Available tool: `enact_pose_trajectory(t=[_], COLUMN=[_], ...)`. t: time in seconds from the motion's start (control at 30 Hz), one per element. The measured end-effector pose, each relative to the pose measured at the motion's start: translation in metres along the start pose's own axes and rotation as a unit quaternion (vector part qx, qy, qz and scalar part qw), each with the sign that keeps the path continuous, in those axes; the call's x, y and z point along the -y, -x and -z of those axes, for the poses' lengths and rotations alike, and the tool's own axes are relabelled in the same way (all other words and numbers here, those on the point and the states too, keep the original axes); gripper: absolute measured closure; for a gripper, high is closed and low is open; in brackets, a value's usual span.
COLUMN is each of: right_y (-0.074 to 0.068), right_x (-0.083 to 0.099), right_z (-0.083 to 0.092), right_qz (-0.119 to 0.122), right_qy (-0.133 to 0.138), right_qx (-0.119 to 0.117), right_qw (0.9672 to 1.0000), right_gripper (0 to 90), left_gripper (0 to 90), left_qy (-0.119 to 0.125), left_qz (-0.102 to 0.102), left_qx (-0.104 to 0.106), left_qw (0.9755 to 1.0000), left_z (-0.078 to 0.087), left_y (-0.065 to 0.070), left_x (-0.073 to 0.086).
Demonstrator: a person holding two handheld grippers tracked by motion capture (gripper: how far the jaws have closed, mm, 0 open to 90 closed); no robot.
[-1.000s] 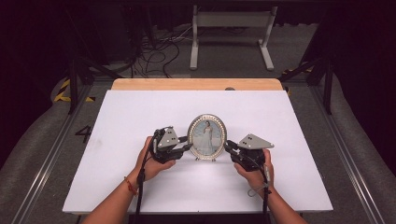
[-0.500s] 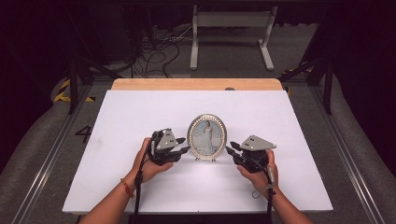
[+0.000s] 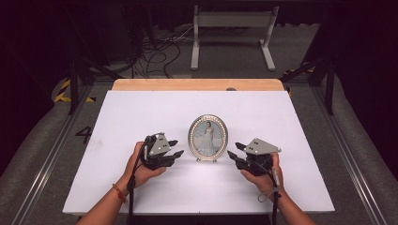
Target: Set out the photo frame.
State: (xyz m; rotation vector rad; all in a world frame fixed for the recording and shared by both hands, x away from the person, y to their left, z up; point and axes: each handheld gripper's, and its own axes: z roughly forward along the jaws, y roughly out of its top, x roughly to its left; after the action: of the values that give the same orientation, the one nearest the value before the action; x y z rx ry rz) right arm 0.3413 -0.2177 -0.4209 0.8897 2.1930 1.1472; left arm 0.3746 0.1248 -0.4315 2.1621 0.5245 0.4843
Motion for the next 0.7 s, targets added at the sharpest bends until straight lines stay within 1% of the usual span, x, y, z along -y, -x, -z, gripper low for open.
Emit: enact_pose_trajectory(t=[0.07,0.17,0.2,0.3,0.43,0.5,0.63,0.7], right_y=[0.001,0.002,0.002,0.002,0.004,0.006,0.011,0.012], right_x=[0.002,0.003,0.003,0.006,0.011,0.013,0.017,0.020], right_z=[0.002,0.004,0.004,0.007,0.011,0.013,0.017,0.019], right_qz=[0.008,0.022,0.022,0.031,0.031,0.030,0.021,0.024], right_qy=[-0.002,-0.005,-0.005,-0.013,-0.018,-0.019,-0.021,-0.025], right_qx=[0.000,0.001,0.001,0.003,0.011,0.017,0.024,0.028], right_qw=[1.0000,0.9997,0.9997,0.9994,0.9993,0.9992,0.9993,0.9990], right_gripper=[54.4,50.7,50.7,46.7,39.9,38.4,33.4,32.3], left_gripper=[52.6,47.1,45.9,43.4,39.3,38.0,35.8,34.7], left_qy=[0.000,-0.001,-0.001,0.001,-0.005,-0.008,-0.014,-0.022], left_qz=[-0.001,-0.002,-0.002,-0.003,-0.002,-0.002,-0.005,-0.008], left_qx=[-0.006,-0.015,-0.015,-0.022,-0.029,-0.030,-0.032,-0.041], left_qw=[1.0000,0.9999,0.9999,0.9998,0.9996,0.9995,0.9994,0.9989], left_z=[0.003,0.008,0.008,0.013,0.017,0.019,0.024,0.027], left_y=[-0.001,-0.003,-0.003,-0.003,-0.006,-0.007,-0.009,-0.011], left_x=[0.002,0.005,0.005,0.009,0.015,0.019,0.027,0.032])
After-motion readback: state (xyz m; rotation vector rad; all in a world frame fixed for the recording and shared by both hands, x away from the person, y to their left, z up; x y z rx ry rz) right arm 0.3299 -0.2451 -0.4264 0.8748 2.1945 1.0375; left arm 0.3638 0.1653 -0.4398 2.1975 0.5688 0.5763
